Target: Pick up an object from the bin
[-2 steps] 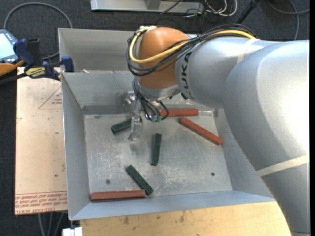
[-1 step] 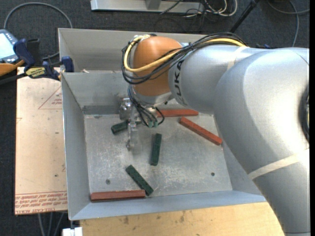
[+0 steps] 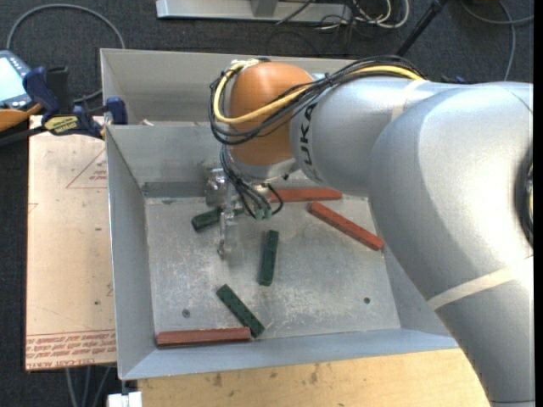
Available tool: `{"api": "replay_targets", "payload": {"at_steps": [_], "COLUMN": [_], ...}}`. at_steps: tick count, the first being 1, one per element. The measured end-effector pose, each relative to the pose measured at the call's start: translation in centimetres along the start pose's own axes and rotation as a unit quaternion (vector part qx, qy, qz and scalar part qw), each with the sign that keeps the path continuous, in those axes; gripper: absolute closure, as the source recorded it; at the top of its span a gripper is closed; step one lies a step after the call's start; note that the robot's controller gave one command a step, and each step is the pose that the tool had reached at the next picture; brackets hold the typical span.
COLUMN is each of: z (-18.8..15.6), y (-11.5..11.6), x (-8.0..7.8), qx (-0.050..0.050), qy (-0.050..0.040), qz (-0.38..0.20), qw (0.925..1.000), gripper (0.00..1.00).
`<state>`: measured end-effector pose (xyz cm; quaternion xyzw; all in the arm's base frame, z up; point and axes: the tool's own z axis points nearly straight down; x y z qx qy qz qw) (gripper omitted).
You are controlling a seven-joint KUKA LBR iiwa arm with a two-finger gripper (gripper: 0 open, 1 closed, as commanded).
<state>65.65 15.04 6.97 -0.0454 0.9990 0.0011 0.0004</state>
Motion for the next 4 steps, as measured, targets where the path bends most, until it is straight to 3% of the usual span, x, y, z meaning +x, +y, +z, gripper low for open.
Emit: {"api": "replay_targets", "payload": {"at_steps": [1,2,4], "z": [-0.1,-0.5,-13.5], "y": [0.0,0.0,0.1], "x": [-0.1,-0.2,-0.7], "qx": [0.000,0.000,0.000], "qy": [-0.0016,-0.0013,-0.0053], "qz": [0.000,0.001,0.002], "qw": [1.0000,1.0000,1.0000], "gripper": [1.00,1.00,1.00]}}
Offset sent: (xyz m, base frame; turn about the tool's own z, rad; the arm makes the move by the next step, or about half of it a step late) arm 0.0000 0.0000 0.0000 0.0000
